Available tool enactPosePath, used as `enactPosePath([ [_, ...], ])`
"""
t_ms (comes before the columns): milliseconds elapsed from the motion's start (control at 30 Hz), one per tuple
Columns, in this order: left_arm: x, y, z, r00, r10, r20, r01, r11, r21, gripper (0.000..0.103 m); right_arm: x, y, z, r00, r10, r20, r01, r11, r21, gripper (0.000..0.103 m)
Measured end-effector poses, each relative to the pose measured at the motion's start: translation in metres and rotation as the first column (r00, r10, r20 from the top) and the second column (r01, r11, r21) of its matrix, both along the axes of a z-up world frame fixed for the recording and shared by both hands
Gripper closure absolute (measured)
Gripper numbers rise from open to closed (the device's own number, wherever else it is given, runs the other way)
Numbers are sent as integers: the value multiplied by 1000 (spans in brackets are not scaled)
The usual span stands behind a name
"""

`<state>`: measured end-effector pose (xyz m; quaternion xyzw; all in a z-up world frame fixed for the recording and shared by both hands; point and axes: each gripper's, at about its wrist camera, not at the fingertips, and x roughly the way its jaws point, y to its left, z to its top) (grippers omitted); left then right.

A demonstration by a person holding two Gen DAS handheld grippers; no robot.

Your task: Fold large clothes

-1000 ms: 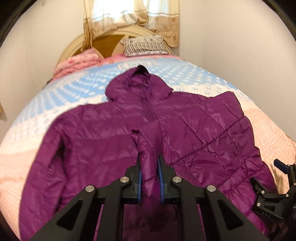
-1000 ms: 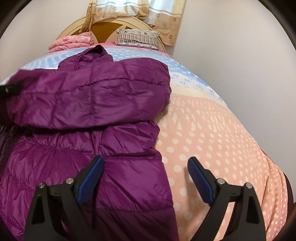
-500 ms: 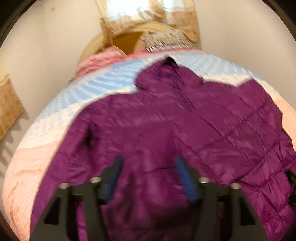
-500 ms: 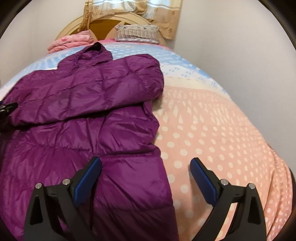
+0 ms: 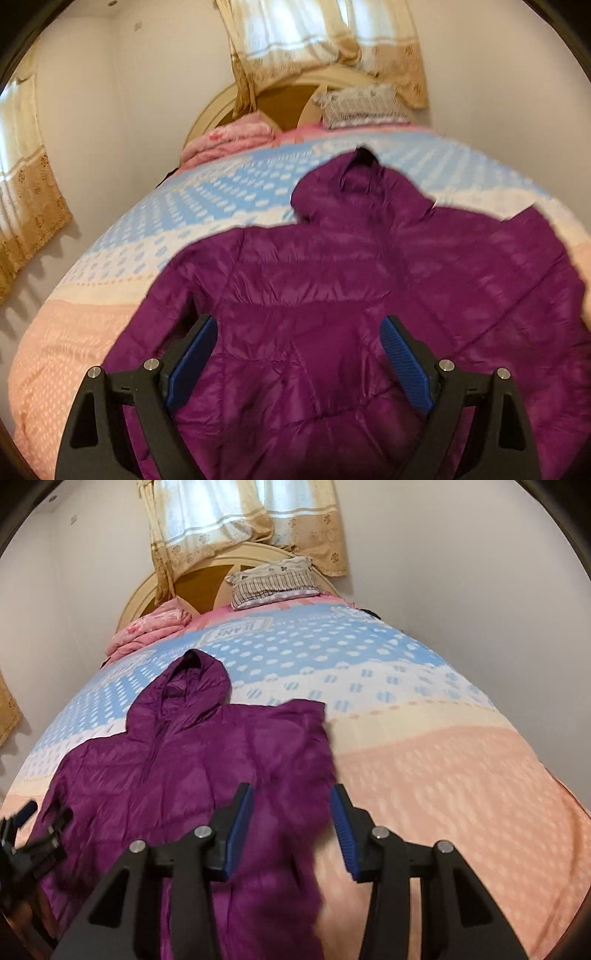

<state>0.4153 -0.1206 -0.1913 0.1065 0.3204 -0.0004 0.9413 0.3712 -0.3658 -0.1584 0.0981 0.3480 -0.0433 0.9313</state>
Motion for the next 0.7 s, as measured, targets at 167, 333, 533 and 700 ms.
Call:
enactPosePath([
  [167,29,7,-32,991,37,-129,-39,999,-10,13,25,17,-47,995,47,-91,-48,999,-14,60],
  [333,37,15,-44,983,10,-184,-25,997,-78,13,28,18,-64,990,57,-126,-59,998,-10,60],
  [533,37,13,-48,979,7,-202,-26,995,-91,10,31,28,-67,988,50,-149,-63,995,-83,60],
  [700,39,16,-49,977,2,-212,-26,994,-110,9,32,31,-68,987,45,-156,-64,991,-116,59],
])
